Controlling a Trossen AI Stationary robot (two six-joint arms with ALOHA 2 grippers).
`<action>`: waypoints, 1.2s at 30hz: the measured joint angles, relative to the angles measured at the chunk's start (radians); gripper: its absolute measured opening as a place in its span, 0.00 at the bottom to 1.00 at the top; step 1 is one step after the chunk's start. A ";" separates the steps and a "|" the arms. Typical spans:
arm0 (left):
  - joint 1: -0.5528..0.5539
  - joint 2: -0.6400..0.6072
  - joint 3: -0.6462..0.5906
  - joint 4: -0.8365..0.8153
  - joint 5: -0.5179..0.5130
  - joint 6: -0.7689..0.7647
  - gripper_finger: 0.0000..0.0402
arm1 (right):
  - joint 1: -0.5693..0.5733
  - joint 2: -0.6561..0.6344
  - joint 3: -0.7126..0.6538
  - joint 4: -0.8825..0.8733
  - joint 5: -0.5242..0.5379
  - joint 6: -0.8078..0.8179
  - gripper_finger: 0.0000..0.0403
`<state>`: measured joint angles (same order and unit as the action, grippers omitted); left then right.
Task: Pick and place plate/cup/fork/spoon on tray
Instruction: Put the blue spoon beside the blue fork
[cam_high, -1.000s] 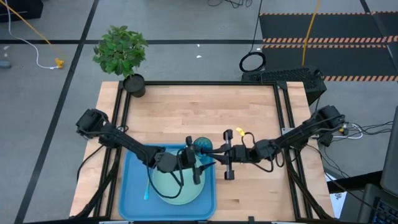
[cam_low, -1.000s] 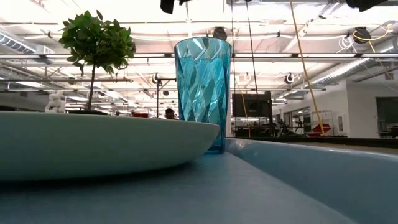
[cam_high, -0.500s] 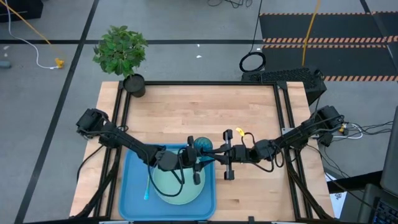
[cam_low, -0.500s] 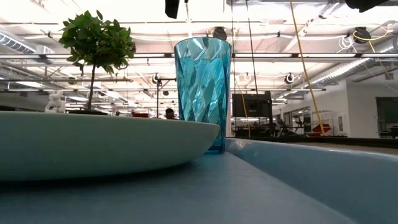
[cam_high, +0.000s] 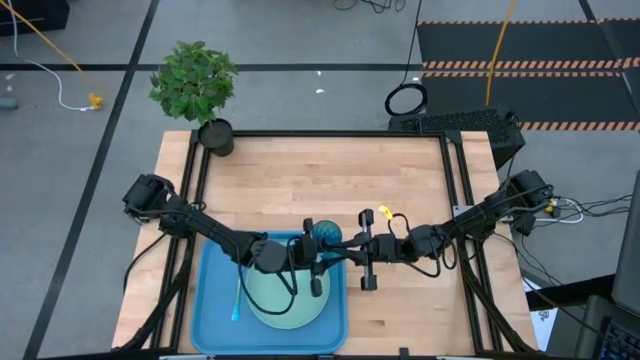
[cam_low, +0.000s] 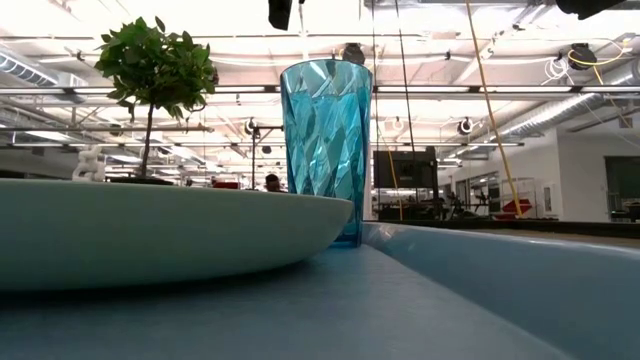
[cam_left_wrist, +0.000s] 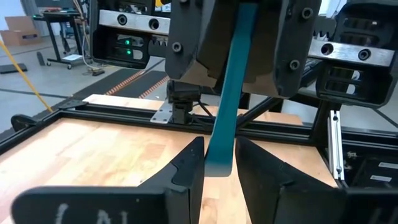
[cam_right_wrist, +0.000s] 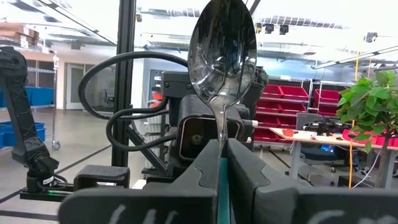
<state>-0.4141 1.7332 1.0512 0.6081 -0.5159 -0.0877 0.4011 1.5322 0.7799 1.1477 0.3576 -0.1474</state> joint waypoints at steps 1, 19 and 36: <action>0.000 0.000 0.000 0.000 0.000 0.000 0.23 | 0.000 0.000 0.000 0.000 0.000 -0.004 0.00; -0.007 -0.005 0.000 -0.007 0.000 0.006 0.13 | 0.000 -0.001 0.000 -0.016 0.000 -0.018 0.03; -0.095 -0.172 0.002 -0.409 0.098 -0.062 0.12 | -0.017 -0.127 -0.001 -0.327 -0.205 0.216 0.36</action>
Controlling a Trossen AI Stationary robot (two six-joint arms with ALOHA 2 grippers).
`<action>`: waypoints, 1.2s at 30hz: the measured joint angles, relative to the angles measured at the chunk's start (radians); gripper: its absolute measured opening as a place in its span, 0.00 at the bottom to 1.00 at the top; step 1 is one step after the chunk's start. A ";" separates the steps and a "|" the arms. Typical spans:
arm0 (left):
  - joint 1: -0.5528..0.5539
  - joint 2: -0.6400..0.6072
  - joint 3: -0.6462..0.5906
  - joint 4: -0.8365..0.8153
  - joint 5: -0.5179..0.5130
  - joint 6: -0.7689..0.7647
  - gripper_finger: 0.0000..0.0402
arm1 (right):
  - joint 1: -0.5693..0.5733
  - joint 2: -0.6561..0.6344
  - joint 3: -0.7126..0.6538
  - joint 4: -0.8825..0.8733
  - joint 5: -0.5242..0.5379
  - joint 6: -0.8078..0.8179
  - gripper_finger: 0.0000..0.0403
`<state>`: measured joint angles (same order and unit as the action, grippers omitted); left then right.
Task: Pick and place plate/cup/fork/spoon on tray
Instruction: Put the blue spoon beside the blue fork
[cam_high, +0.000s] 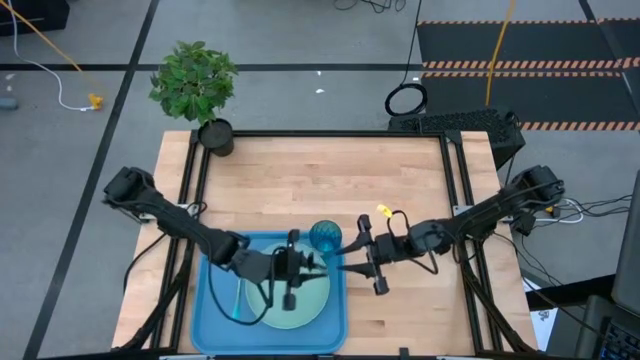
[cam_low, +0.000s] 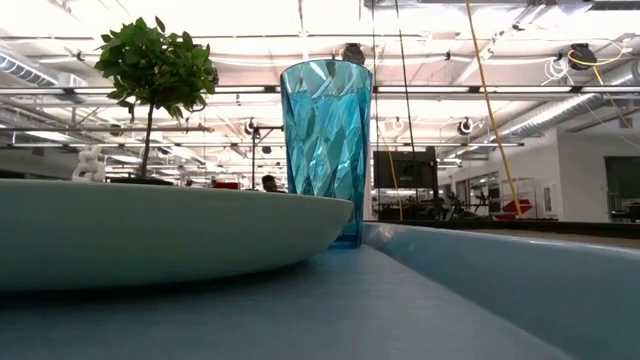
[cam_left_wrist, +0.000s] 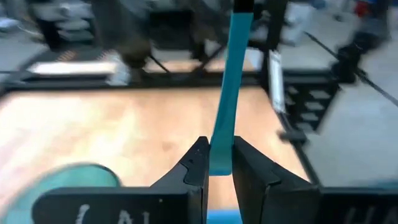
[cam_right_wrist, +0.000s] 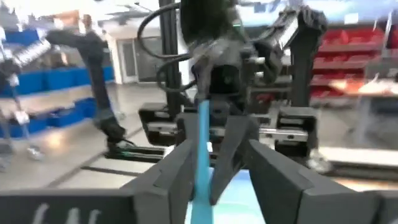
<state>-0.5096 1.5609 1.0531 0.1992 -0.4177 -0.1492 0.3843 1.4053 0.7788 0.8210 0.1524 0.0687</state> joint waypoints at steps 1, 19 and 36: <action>-0.007 -0.004 0.000 -0.027 0.016 -0.005 0.12 | -0.006 -0.004 0.000 -0.007 -0.012 0.041 0.38; -0.032 0.004 -0.001 -0.107 0.158 -0.019 0.12 | -0.045 0.185 0.190 -0.069 -0.214 0.045 0.54; -0.063 0.005 -0.002 -0.129 0.152 -0.043 0.13 | -0.072 0.354 0.340 -0.064 -0.477 0.077 0.38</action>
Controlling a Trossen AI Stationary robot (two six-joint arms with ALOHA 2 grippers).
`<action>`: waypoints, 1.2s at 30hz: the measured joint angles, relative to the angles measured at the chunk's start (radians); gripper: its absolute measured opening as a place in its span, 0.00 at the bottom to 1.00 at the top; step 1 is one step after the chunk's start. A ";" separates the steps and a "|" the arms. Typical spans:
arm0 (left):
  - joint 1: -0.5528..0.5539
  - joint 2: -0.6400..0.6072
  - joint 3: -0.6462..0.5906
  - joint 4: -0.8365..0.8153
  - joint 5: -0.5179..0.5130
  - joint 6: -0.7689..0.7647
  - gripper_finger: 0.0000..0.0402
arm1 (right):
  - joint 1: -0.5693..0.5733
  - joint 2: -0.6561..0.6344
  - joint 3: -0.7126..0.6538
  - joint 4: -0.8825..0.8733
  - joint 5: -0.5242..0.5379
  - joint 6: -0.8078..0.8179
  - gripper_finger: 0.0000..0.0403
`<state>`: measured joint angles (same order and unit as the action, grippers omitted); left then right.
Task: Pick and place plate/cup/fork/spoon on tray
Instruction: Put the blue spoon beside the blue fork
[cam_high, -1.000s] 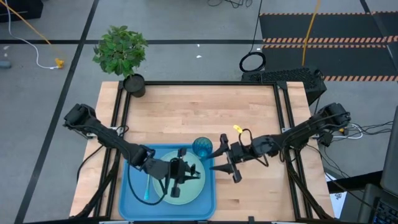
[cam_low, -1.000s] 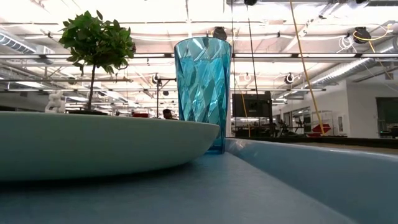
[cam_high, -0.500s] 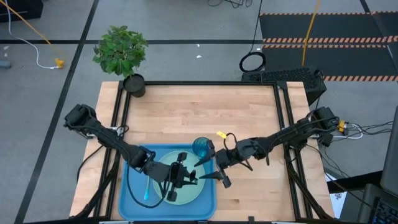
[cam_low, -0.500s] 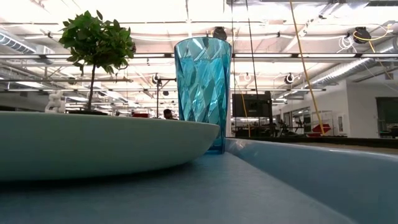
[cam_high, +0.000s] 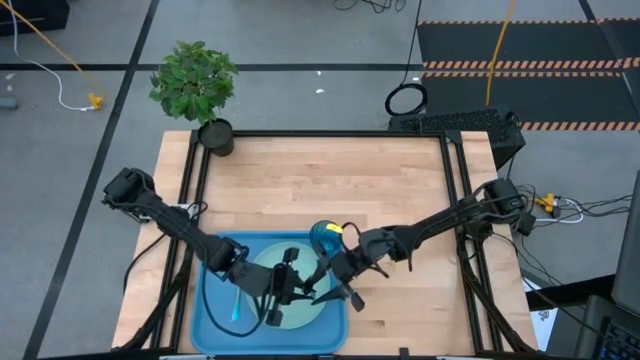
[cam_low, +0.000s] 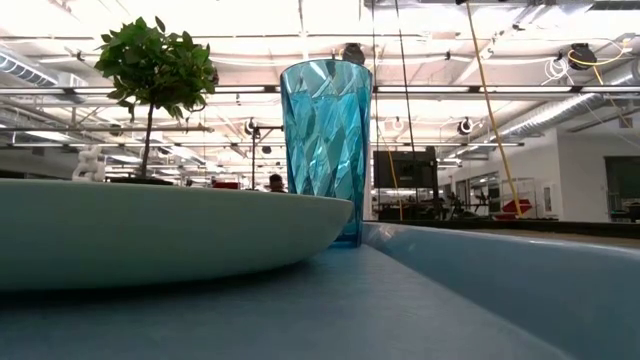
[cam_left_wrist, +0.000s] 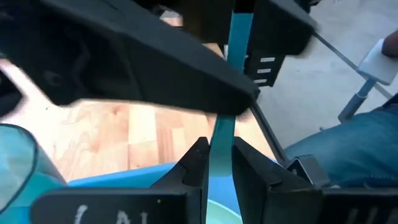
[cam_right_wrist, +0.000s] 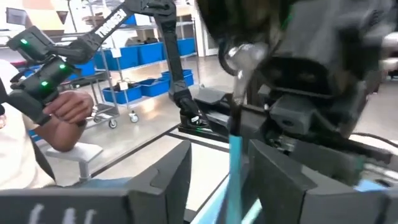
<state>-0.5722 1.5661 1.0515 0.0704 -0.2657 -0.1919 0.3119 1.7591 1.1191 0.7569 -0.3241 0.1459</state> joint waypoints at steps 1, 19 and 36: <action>-0.002 0.000 0.000 0.000 0.000 0.000 0.13 | -0.002 -0.002 0.000 0.002 -0.004 0.000 0.36; -0.010 0.001 0.000 0.006 -0.002 -0.095 0.16 | -0.020 -0.009 0.000 0.013 -0.040 0.038 0.01; -0.092 -0.078 0.001 0.013 -0.470 -0.035 0.48 | 0.082 -0.197 -0.002 -0.317 0.571 -0.180 0.00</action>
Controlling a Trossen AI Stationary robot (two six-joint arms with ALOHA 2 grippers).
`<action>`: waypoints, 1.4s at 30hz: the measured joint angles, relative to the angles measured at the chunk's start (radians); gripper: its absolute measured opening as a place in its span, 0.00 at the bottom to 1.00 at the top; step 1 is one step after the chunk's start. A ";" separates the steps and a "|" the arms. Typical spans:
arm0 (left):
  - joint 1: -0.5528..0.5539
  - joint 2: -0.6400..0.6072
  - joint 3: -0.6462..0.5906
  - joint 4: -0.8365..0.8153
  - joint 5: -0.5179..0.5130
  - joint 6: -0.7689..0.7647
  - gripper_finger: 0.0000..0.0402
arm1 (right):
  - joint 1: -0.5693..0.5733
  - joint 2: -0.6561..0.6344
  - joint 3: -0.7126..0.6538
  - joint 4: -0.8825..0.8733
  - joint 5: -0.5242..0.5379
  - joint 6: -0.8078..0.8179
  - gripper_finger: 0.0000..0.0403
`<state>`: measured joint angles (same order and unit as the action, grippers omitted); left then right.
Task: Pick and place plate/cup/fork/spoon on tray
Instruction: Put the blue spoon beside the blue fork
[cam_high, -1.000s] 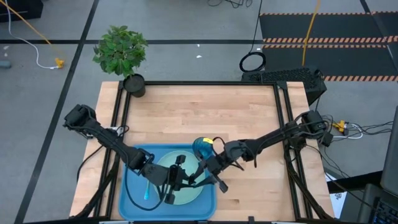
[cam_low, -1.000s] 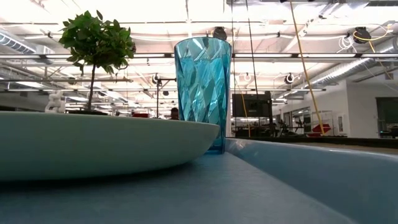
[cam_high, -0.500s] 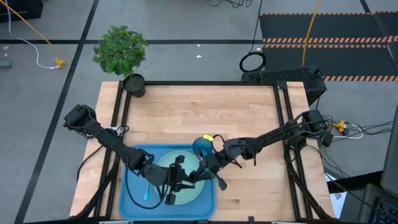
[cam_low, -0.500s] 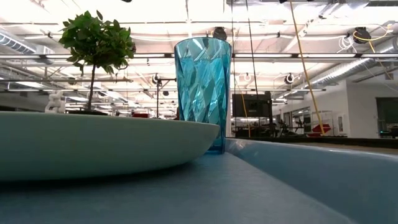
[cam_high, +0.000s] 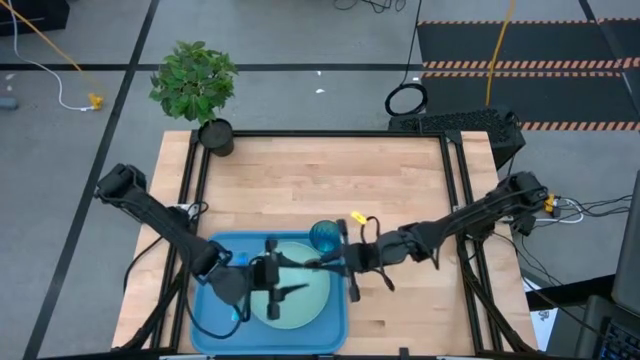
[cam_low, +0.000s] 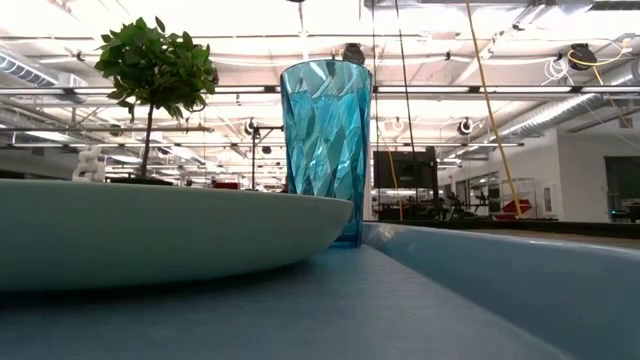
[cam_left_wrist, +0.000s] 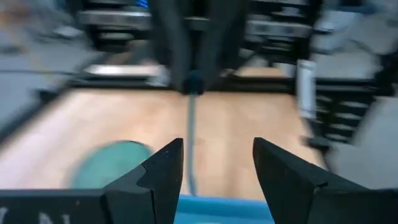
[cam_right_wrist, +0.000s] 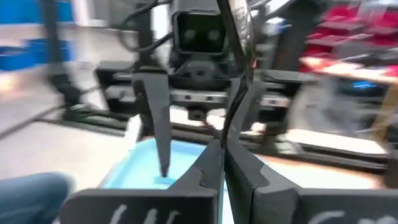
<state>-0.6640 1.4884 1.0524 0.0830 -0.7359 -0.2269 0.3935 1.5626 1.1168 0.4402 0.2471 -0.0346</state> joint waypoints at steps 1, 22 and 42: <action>-0.006 -0.002 0.000 0.003 -0.052 0.015 0.48 | 0.011 -0.005 0.000 -0.002 0.052 -0.016 0.00; 0.049 0.156 -0.001 0.437 -0.417 0.377 0.38 | 0.049 -0.001 -0.013 0.108 0.518 -0.085 0.00; 0.138 0.278 0.000 0.630 -0.521 0.479 0.36 | 0.027 0.066 -0.155 0.487 0.519 -0.007 0.00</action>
<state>-0.5256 1.7664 1.0519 0.7128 -1.2567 0.2521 0.4210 1.6282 0.9619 0.9269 0.7661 -0.0412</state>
